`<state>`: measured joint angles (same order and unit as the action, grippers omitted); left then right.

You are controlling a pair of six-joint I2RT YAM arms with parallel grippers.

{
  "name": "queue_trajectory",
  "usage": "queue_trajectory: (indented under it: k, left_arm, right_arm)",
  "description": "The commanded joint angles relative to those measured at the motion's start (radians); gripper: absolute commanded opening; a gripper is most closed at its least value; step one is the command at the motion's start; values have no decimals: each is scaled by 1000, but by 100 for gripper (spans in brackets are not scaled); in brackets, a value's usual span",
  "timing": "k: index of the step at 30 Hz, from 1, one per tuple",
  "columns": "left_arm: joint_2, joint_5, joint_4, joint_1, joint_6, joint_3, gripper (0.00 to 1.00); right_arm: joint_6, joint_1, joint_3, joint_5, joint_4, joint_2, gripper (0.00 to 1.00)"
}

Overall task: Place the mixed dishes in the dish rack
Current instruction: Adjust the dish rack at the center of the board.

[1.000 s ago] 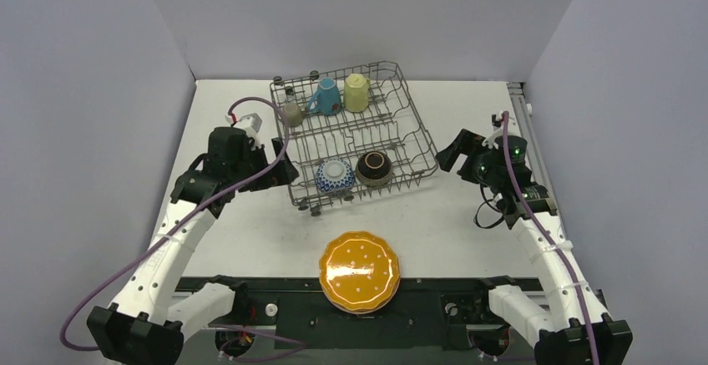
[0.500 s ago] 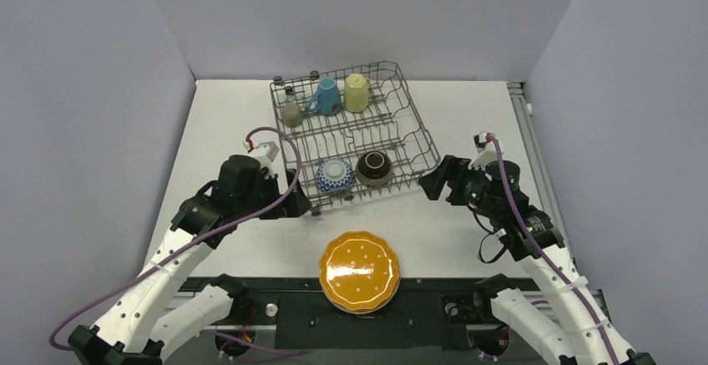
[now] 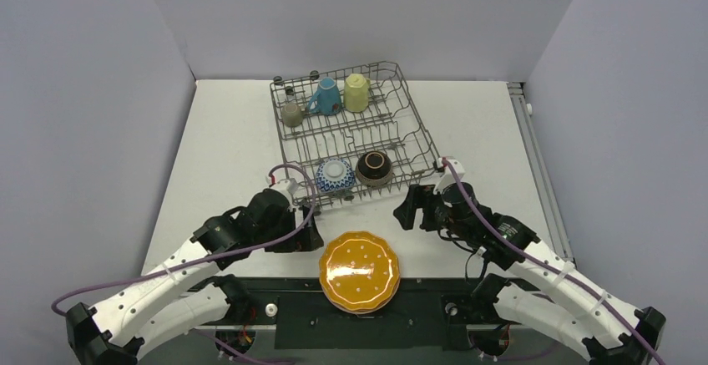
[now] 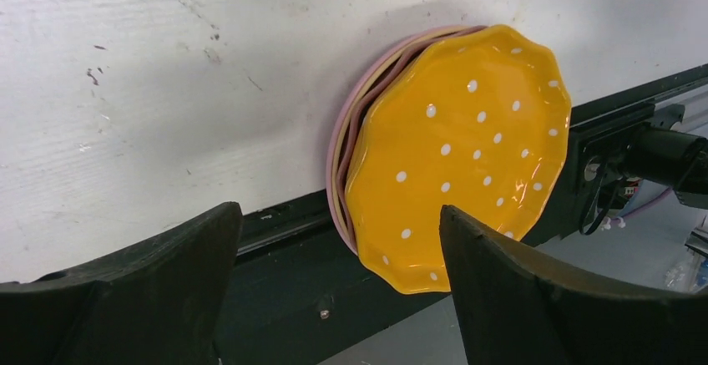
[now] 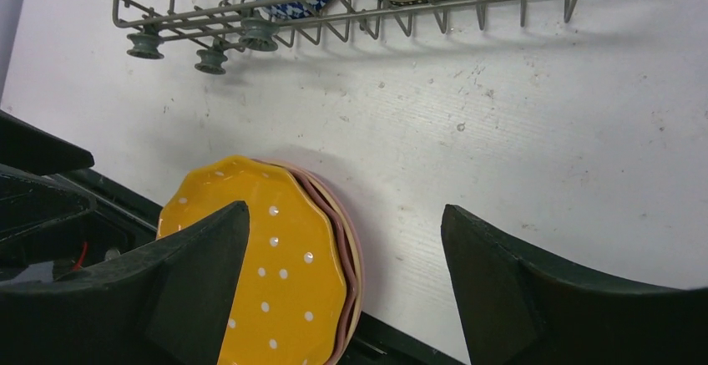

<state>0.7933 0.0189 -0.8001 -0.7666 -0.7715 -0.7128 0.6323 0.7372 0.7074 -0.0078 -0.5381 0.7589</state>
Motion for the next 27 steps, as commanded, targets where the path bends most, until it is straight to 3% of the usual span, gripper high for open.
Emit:
queue_trajectory:
  k: [1, 7, 27]
  left_arm:
    - [-2, -90, 81, -89, -125, 37, 84]
    - [46, -109, 155, -158, -184, 96, 74]
    - [207, -73, 326, -237, -223, 148, 41]
  right_arm:
    - [51, 81, -15, 148, 30, 11, 80]
    - [78, 152, -43, 204, 37, 24, 79]
    - [94, 173, -129, 246, 49, 16, 76]
